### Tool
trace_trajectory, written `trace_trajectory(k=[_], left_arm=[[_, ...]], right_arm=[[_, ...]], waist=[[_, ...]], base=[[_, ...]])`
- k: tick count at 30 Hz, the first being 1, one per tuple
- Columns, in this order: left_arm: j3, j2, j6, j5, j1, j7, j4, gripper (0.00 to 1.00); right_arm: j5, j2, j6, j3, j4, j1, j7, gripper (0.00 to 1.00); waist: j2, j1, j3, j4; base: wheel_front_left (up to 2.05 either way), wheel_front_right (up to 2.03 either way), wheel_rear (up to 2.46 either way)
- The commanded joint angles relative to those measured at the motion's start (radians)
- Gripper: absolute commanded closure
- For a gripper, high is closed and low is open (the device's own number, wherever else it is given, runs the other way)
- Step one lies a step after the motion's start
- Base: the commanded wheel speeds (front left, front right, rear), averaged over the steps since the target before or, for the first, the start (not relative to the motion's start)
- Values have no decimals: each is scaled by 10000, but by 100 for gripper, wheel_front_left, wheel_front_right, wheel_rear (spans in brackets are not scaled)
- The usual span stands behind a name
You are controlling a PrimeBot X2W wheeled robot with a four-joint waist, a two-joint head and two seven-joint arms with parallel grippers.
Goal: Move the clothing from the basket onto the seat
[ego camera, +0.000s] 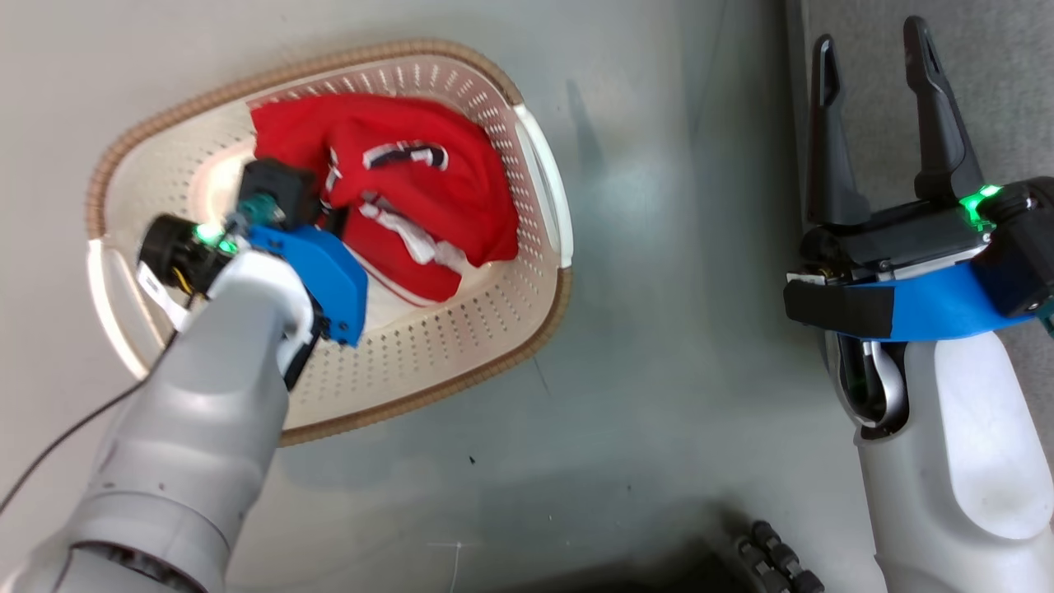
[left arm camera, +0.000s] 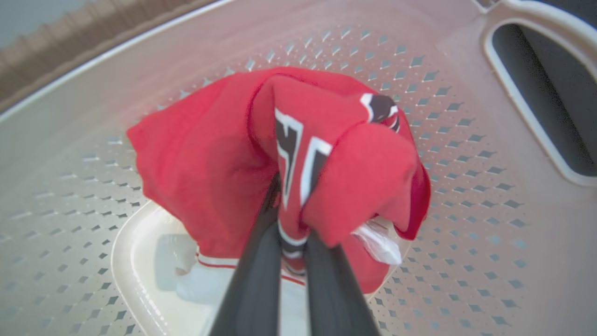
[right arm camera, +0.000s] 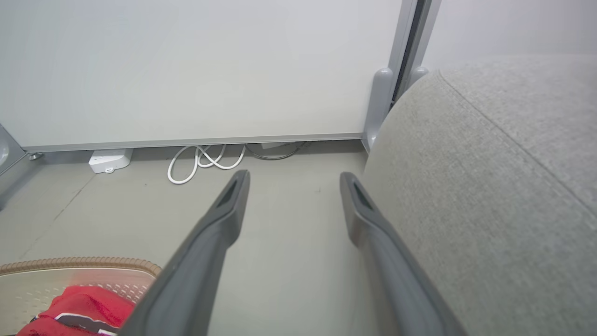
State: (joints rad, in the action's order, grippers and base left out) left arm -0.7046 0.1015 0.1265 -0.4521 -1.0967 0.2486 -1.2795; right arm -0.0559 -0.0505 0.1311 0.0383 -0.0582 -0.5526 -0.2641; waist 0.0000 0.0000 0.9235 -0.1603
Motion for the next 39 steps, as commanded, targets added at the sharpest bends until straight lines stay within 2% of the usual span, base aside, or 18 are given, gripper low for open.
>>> trace_trajectory(k=[1,6,13,26,39], left_arm=[[-107,-61,36,20,212,106,146,100],[-354,-151,49,-143,773,174,572,100],[-459,-94,52,-217,1705,174,1862,100],[263,-13,42,335,3426,180,3729,100],[828,-165,43,1070,4088,179,5122,100]], right_arm=[[3,4,-7,-6,-86,128,-5,0],[58,2,-5,-11,-237,344,-5,0],[120,1,-7,-87,-545,788,-5,0],[156,-2,-5,-101,-1201,1980,-4,0],[37,-1,-7,365,-1649,3053,-5,0]], waist=[[0,0,-502,195],[0,0,-1165,384],[0,0,-2356,806],[0,0,-4894,1485],[0,0,-6821,1886]], base=[[0,0,0],[0,0,0],[0,0,0],[0,0,0],[0,0,0]])
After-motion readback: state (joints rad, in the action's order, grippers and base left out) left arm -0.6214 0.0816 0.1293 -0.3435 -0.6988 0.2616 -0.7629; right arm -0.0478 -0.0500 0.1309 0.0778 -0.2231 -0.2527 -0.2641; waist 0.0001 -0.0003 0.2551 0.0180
